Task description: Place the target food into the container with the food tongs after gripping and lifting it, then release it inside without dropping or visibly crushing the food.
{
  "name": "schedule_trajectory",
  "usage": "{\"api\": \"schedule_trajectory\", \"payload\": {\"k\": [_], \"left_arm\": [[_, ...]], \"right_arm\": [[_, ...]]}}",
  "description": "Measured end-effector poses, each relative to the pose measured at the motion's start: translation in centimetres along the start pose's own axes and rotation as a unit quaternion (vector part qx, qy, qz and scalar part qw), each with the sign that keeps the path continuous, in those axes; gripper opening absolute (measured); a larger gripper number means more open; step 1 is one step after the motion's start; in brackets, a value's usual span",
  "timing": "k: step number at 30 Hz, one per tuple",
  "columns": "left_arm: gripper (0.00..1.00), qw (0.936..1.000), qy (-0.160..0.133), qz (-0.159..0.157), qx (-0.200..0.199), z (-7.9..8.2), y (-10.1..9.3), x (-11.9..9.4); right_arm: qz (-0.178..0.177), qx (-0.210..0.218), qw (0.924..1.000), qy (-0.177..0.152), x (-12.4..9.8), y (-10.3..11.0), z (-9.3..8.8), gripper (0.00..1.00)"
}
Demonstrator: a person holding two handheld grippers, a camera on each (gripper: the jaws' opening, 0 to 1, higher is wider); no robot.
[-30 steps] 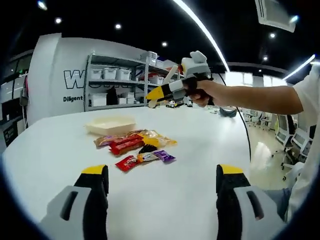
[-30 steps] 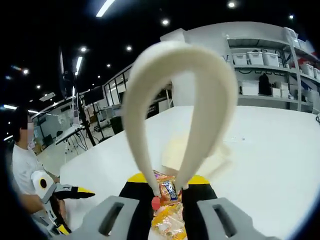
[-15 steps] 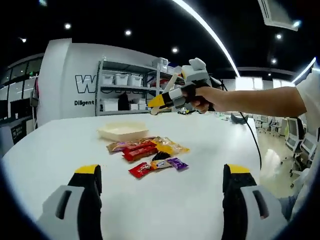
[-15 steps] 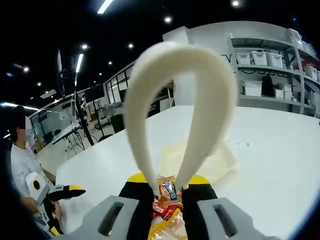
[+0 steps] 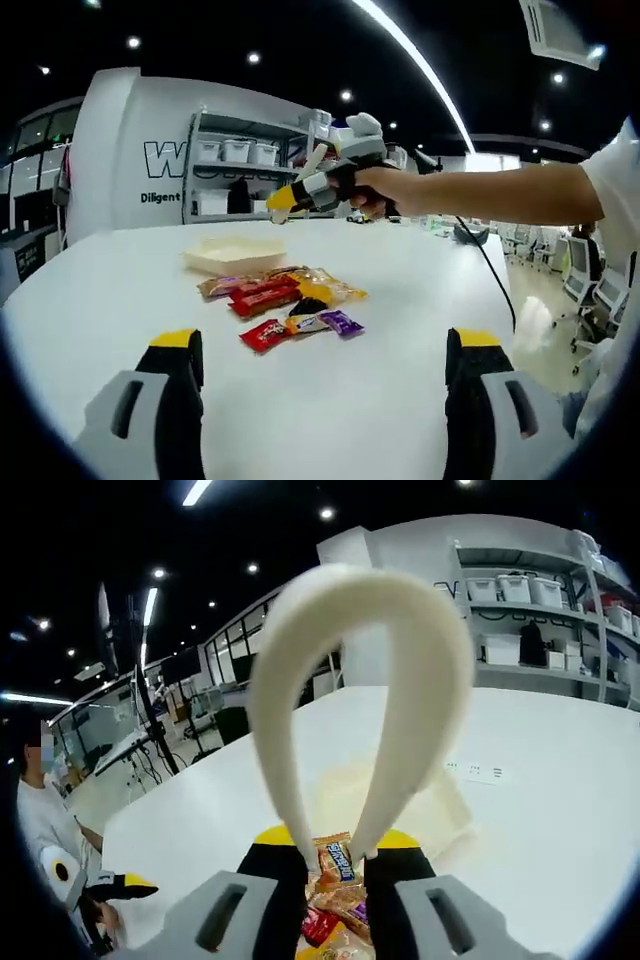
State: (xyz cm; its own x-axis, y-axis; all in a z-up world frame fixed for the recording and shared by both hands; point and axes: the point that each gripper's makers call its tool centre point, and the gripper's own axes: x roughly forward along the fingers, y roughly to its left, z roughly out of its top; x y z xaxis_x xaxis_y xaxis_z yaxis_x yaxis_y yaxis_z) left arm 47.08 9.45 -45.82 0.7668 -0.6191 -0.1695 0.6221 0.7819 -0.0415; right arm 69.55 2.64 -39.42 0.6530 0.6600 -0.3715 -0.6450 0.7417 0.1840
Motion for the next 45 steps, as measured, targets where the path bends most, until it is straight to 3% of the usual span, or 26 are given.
{"api": "schedule_trajectory", "payload": {"k": [4, 9, 12, 14, 17, 26, 36, 45], "left_arm": [[0.99, 0.9997, -0.004, 0.000, -0.023, 0.2, 0.4, 0.0], [0.99, 1.0000, 0.002, 0.000, -0.008, 0.4, 0.1, 0.2], [0.99, 0.9998, -0.015, -0.003, -0.013, 1.1, -0.1, 0.3], [0.99, 0.9998, -0.008, -0.003, -0.016, 0.9, 0.0, 0.4], [0.99, 0.9999, 0.008, 0.004, 0.014, 0.4, 0.2, 0.3], [0.99, 0.9997, 0.013, -0.003, 0.019, 0.7, -0.1, 0.6], [0.99, 0.9998, 0.022, 0.000, 0.002, -0.2, 0.7, 0.7], [0.99, 0.9998, 0.021, -0.001, 0.000, 0.0, 0.8, 0.7]], "right_arm": [[-0.003, 0.001, 1.0000, 0.005, 1.1, -0.7, 0.0, 0.15], [-0.008, -0.006, 0.9999, 0.014, 2.2, -1.2, -0.2, 0.15], [-0.011, -0.006, 0.9997, 0.019, 2.9, -1.6, -0.3, 0.15], [-0.012, -0.003, 0.9997, 0.021, 3.4, -1.8, -0.5, 0.15], [-0.018, -0.009, 0.9994, 0.027, 3.8, -2.1, -0.9, 0.15], [-0.033, 0.007, 0.9986, 0.040, 5.9, -3.5, -2.2, 0.15], [-0.044, 0.004, 0.9972, 0.061, 8.1, -4.4, -3.7, 0.15], [-0.043, 0.007, 0.9966, 0.070, 8.6, -4.7, -4.7, 0.16]]}}
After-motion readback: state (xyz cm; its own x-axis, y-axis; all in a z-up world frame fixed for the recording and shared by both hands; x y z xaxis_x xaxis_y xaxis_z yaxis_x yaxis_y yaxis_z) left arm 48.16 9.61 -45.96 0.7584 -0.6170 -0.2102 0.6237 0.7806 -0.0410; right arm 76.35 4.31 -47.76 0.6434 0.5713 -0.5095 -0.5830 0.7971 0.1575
